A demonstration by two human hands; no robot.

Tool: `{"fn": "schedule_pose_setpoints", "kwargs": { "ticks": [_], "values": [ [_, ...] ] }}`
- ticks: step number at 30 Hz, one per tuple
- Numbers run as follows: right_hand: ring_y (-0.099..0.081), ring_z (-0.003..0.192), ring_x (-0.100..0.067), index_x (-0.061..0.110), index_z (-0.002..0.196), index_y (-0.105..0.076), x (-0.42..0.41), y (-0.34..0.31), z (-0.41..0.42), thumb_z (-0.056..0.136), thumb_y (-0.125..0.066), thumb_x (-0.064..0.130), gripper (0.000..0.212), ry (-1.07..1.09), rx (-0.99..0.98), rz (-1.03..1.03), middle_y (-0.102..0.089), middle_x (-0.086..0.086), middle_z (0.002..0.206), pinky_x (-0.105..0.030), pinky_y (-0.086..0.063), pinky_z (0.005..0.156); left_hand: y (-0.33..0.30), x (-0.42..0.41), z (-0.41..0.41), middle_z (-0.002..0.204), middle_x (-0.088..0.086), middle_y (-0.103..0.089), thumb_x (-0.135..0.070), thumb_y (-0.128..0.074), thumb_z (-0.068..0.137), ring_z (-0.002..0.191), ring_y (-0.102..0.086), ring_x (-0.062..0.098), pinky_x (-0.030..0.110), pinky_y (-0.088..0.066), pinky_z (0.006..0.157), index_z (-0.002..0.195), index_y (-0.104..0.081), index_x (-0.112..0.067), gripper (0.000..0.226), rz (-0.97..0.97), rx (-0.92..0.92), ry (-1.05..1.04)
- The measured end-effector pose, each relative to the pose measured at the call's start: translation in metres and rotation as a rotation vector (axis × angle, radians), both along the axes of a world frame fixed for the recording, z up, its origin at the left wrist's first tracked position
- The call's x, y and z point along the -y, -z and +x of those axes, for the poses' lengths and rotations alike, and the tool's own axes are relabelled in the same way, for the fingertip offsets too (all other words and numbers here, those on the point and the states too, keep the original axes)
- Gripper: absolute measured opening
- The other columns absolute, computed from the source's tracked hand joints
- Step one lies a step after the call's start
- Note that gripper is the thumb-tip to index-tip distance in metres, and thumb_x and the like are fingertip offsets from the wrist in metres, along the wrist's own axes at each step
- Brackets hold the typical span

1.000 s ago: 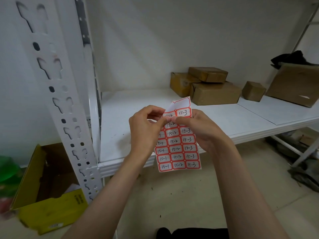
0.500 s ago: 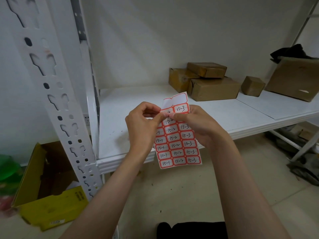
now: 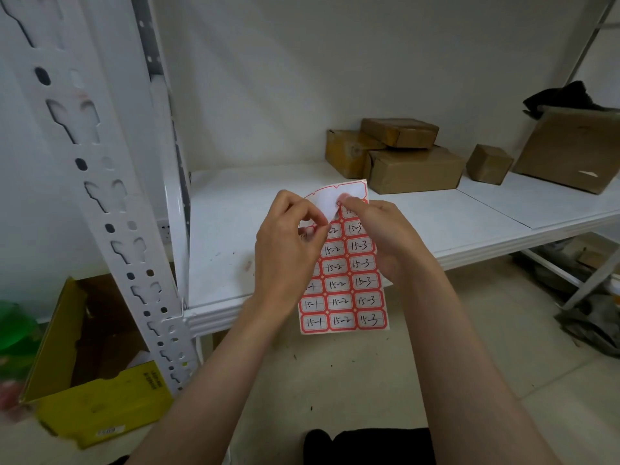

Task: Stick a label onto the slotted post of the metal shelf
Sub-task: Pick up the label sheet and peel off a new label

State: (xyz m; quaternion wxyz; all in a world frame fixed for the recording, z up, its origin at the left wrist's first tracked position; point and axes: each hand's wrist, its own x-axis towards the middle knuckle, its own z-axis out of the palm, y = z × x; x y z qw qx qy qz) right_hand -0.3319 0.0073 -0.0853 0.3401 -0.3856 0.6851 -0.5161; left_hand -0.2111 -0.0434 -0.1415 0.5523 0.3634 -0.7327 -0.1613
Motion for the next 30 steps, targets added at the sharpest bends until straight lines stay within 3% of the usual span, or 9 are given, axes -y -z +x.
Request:
{"fn": "schedule_pose_setpoints", "kwargs": {
  "ticks": [3, 7, 9, 12, 17, 22, 25, 27, 30],
  "values": [
    [-0.073, 0.064, -0.011, 0.028, 0.089, -0.060, -0.002, -0.001, 0.001, 0.101, -0.053, 0.045, 0.023, 0.090, 0.074, -0.015, -0.073, 0.005, 0.082, -0.025, -0.053, 0.058, -0.003, -0.002, 0.000, 0.106, -0.007, -0.057, -0.026, -0.076, 0.087, 0.084, -0.057, 0.003, 0.000, -0.042, 0.078, 0.089, -0.069, -0.019, 0.010, -0.030, 0.022, 0.030],
    [-0.070, 0.077, -0.014, 0.025, 0.099, -0.059, 0.001, 0.001, -0.007, 0.105, -0.047, 0.038, 0.019, 0.256, 0.213, -0.072, -0.072, 0.002, 0.092, -0.027, -0.053, 0.063, -0.011, -0.007, 0.001, 0.092, -0.015, -0.061, -0.025, -0.075, 0.088, 0.086, -0.063, 0.002, 0.001, -0.047, 0.072, 0.084, -0.064, -0.021, 0.013, 0.158, -0.173, 0.090],
    [-0.067, 0.073, -0.012, 0.025, 0.094, -0.056, 0.004, 0.003, -0.014, 0.106, -0.044, 0.036, 0.021, 0.364, 0.371, -0.115, -0.069, 0.002, 0.087, -0.023, -0.049, 0.059, -0.015, -0.004, 0.003, 0.089, -0.015, -0.066, -0.026, -0.074, 0.089, 0.084, -0.065, 0.000, 0.007, -0.052, 0.072, 0.085, -0.064, -0.021, 0.012, 0.317, -0.263, 0.092],
    [-0.065, 0.070, -0.011, 0.020, 0.108, -0.055, 0.006, 0.011, -0.028, 0.107, -0.042, 0.036, 0.020, 0.510, 0.568, -0.140, -0.066, 0.001, 0.084, -0.020, -0.046, 0.052, -0.019, 0.002, 0.009, 0.092, -0.004, -0.072, -0.017, -0.074, 0.088, 0.084, -0.072, 0.014, 0.028, -0.062, 0.074, 0.087, -0.066, -0.018, 0.009, 0.482, -0.395, 0.142],
    [-0.062, 0.063, -0.009, 0.011, 0.121, -0.059, 0.010, 0.029, -0.044, 0.105, -0.041, 0.015, 0.025, 0.649, 0.831, -0.239, -0.072, -0.008, 0.099, -0.014, -0.038, 0.043, -0.025, 0.003, 0.018, 0.088, 0.001, -0.073, -0.007, -0.074, 0.087, 0.082, -0.073, 0.017, 0.019, -0.057, 0.064, 0.092, -0.068, -0.007, 0.008, 0.539, -0.506, 0.203],
    [-0.043, 0.050, -0.010, 0.011, 0.097, -0.056, 0.019, 0.042, -0.050, 0.098, -0.033, 0.000, 0.025, 0.732, 0.834, -0.246, -0.066, -0.010, 0.093, -0.018, -0.026, 0.037, -0.030, 0.005, 0.022, 0.082, 0.003, -0.072, -0.003, -0.073, 0.087, 0.072, -0.070, 0.013, 0.025, -0.060, 0.066, 0.088, -0.068, -0.007, 0.007, 0.552, -0.549, 0.222],
    [-0.051, 0.057, -0.013, 0.010, 0.108, -0.055, 0.021, 0.041, -0.050, 0.097, -0.042, 0.002, 0.018, 0.779, 0.813, -0.238, -0.065, -0.011, 0.104, -0.014, -0.028, 0.034, -0.032, 0.005, 0.023, 0.083, 0.007, -0.071, -0.003, -0.072, 0.088, 0.071, -0.069, 0.015, 0.026, -0.060, 0.067, 0.090, -0.068, -0.005, 0.006, 0.565, -0.555, 0.238],
    [-0.063, 0.079, -0.018, 0.014, 0.130, -0.044, 0.024, 0.037, -0.049, 0.097, -0.057, 0.010, 0.036, 0.878, 0.734, -0.215, -0.057, -0.011, 0.125, -0.019, -0.042, 0.040, -0.034, 0.003, 0.024, 0.084, 0.007, -0.071, -0.004, -0.072, 0.089, 0.073, -0.069, 0.016, 0.026, -0.061, 0.068, 0.091, -0.068, -0.006, 0.005, 0.570, -0.543, 0.248],
    [-0.056, 0.106, -0.021, 0.032, 0.136, -0.034, 0.028, 0.021, -0.038, 0.096, -0.063, 0.015, 0.052, 0.898, 0.598, -0.346, -0.042, -0.002, 0.139, -0.034, -0.054, 0.077, -0.040, 0.001, 0.027, 0.085, 0.003, -0.071, -0.006, -0.072, 0.089, 0.073, -0.071, 0.013, 0.026, -0.061, 0.071, 0.089, -0.068, -0.009, 0.005, 0.540, -0.509, 0.258]
  ]
}}
